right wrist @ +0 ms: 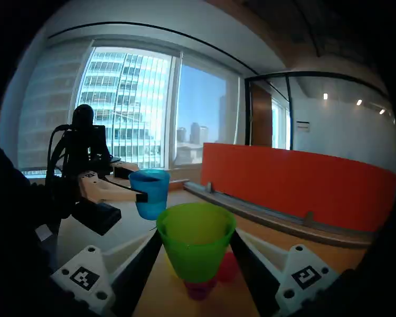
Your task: Pour water
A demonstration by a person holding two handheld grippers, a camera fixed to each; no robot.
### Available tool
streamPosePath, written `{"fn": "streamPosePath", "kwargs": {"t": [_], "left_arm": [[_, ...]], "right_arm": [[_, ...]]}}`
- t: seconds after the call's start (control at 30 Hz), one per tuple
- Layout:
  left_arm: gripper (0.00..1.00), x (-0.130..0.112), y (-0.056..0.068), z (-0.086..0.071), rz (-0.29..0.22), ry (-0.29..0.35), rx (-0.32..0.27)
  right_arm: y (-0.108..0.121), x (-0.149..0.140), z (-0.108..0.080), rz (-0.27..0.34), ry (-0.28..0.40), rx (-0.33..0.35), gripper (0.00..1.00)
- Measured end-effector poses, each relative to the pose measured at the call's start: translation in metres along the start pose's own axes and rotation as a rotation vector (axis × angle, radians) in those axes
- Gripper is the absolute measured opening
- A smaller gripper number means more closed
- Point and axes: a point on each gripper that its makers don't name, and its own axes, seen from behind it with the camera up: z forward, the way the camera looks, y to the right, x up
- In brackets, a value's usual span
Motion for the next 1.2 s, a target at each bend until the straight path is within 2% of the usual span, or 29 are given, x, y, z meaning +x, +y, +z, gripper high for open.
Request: {"fn": "streamPosePath", "kwargs": {"t": [0.33, 0.6, 1.2], "left_arm": [[0.84, 0.015, -0.007, -0.001, 0.059, 0.022, 0.024], [0.85, 0.031, -0.012, -0.002, 0.159, 0.03, 0.05], [0.84, 0.062, -0.01, 0.001, 0.369, 0.027, 0.083]], "right_arm": [[-0.009, -0.002, 0.006, 0.023, 0.008, 0.038, 0.89], [-0.025, -0.01, 0.016, 0.015, -0.002, 0.081, 0.89], [-0.058, -0.018, 0.036, 0.018, -0.005, 0.164, 0.89]]}}
